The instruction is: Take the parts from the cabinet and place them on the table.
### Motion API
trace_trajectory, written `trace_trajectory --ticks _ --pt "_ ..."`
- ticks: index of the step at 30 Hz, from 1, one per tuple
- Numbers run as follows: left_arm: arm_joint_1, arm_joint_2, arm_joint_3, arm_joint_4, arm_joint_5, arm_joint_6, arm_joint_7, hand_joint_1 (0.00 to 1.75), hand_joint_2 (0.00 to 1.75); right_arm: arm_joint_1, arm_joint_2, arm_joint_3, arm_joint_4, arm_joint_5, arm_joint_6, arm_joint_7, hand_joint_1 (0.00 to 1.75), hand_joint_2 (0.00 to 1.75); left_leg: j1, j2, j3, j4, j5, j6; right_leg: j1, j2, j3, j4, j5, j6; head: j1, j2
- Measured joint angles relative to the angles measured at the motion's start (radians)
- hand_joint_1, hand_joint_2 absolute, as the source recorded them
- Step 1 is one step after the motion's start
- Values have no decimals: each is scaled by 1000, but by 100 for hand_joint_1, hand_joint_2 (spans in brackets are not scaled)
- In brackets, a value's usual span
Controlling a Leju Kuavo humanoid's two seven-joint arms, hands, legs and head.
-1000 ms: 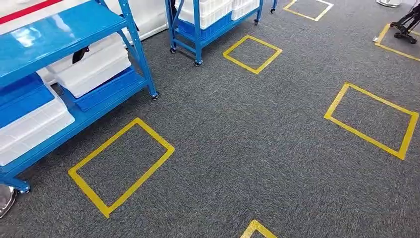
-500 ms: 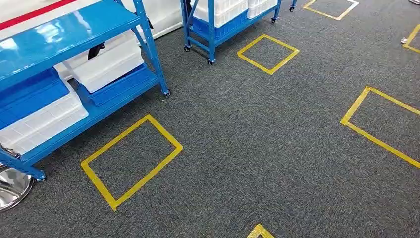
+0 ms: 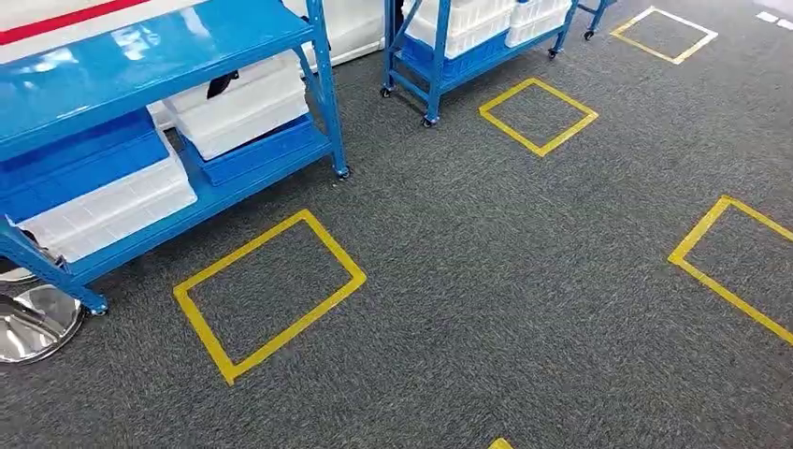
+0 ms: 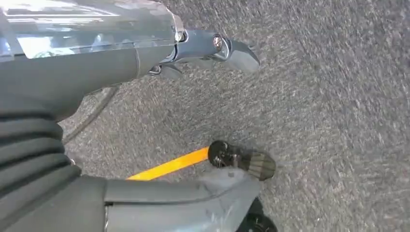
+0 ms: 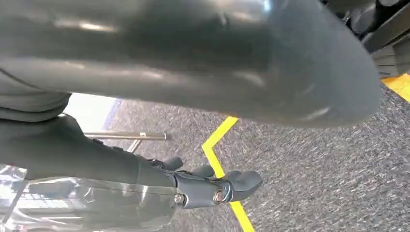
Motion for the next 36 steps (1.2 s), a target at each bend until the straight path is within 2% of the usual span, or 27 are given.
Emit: trace_trajectory --ticks 2,3,4,6,7,8,9,10,12,13,14,15,16,17,18,19,23,24,25,26,28,29,30,31,33,34,36 --pt "11 -2 -21 -12 5 0 14 0 0 4 0 0 -7 0 7 0 0 0 -1 -17 9 4 -7 -5 0 12 76 -169 100 -8 0 0" --pt "16 -3 -30 -17 10 1 21 0 0 8 0 0 -10 0 12 0 0 0 0 -21 8 8 -12 -8 0 39 108 -241 125 -14 1 0" --pt "18 -5 -39 -21 14 1 26 0 0 8 0 -2 -13 0 19 0 0 0 -8 -26 6 18 -20 -17 5 44 111 -255 116 -15 0 0" --pt "25 -5 -51 -29 17 1 29 0 0 9 0 -4 -22 0 24 0 0 0 -3 -33 5 15 -22 -24 6 34 111 -255 115 -20 -1 0" --pt "28 -5 -56 -31 19 3 31 0 0 10 0 -5 -27 0 32 0 0 0 -3 -36 5 13 -20 -30 8 29 112 -256 115 -27 0 0" --pt "30 -4 -59 -34 22 6 33 0 0 10 2 -5 -31 0 36 1 0 0 -4 -35 6 18 -24 -35 0 22 113 -265 120 -34 0 0" --pt "35 -5 -64 -37 23 9 34 0 0 12 2 -5 -36 0 40 2 0 0 -2 -9 1 39 -38 -41 -1 14 116 -269 122 -41 -3 0" --pt "35 -5 -67 -39 25 12 34 0 0 15 2 -6 -41 0 40 3 0 0 0 7 -23 87 -73 -47 -2 9 116 -270 121 -45 -11 0" --pt "35 -5 -75 -41 26 14 34 0 0 19 2 -6 -43 0 42 3 0 0 7 13 -106 249 -153 -59 0 -10 115 -269 118 -48 -10 0" --pt "36 -5 -79 -41 26 14 35 0 0 19 2 -6 -43 0 43 3 0 0 9 14 -137 308 -170 -63 0 -17 115 -269 116 -49 -10 0" --pt "38 -5 -81 -41 26 14 36 0 0 20 2 -6 -43 0 43 3 0 0 11 16 -152 332 -163 -65 0 -25 117 -269 114 -48 -10 0" --pt "40 -5 -82 -41 26 16 37 0 0 20 2 -6 -45 0 43 3 0 0 13 19 -142 304 -135 -66 0 -31 120 -269 112 -46 -10 0" --pt "41 -5 -83 -42 27 16 37 0 0 20 2 -6 -46 0 44 3 0 0 14 23 -110 235 -88 -65 0 -36 125 -269 110 -44 -10 0" --pt "42 -5 -85 -42 28 18 37 0 175 20 2 -6 -49 0 46 3 0 0 14 30 -59 133 -36 -62 -1 -42 131 -269 106 -41 -10 0" --pt "41 -5 -86 -42 30 19 37 0 175 20 2 -6 -51 0 49 3 0 0 13 55 -16 46 -1 -54 0 -47 136 -270 103 -38 -10 0" --pt "39 -5 -87 -42 34 21 37 0 175 20 2 -6 -51 2 52 3 0 0 6 69 -9 22 -14 -48 6 -52 138 -266 99 -30 -10 0" --pt "43 -5 -90 -42 31 26 33 0 175 15 2 -8 -61 3 59 3 0 0 1 44 -10 8 -9 -23 3 -69 152 -279 97 -5 -9 0" --pt "44 -6 -90 -42 32 28 33 0 175 17 2 -8 -66 3 60 3 0 0 11 39 5 -7 2 -14 -2 -57 156 -272 92 2 -7 0" --pt "41 -8 -91 -42 37 34 32 0 175 18 2 -11 -67 4 61 2 0 0 9 35 7 -12 4 -7 0 -27 139 -236 66 3 -4 0" --pt "37 -8 -91 -42 44 38 33 0 175 18 2 -12 -67 4 64 2 0 0 9 31 7 -12 6 -3 0 -10 101 -165 25 3 -2 0" --pt "35 -8 -91 -41 52 42 34 0 175 20 2 -15 -67 4 68 3 0 0 5 21 4 -11 2 3 0 0 15 -6 -41 5 -2 0" --pt "35 -8 -91 -40 55 43 34 0 175 21 2 -17 -67 4 69 3 0 0 4 15 5 -10 0 4 0 0 -11 34 -41 6 -2 0" --pt "35 -8 -91 -40 56 45 37 0 175 22 2 -19 -67 4 70 3 0 0 3 6 9 -9 -3 3 0 0 -10 20 -15 6 -3 0" --pt "35 -8 -90 -39 57 45 41 0 175 23 2 -21 -67 4 71 3 0 0 4 -2 13 -7 -7 1 0 1 10 -34 29 4 -2 0" --pt "35 -9 -90 -39 60 45 44 0 175 25 2 -21 -68 5 76 3 0 0 4 -17 23 0 -18 -7 -1 19 92 -213 130 -1 -1 0" --pt "34 -10 -90 -38 62 46 45 0 175 25 2 -21 -67 6 77 3 0 0 2 -19 23 5 -23 -13 -1 46 109 -253 122 -8 -1 0" --pt "33 -10 -90 -38 63 47 47 0 175 25 3 -21 -71 6 79 3 0 0 -1 -28 22 8 -30 -23 2 32 110 -260 122 -15 -3 0"
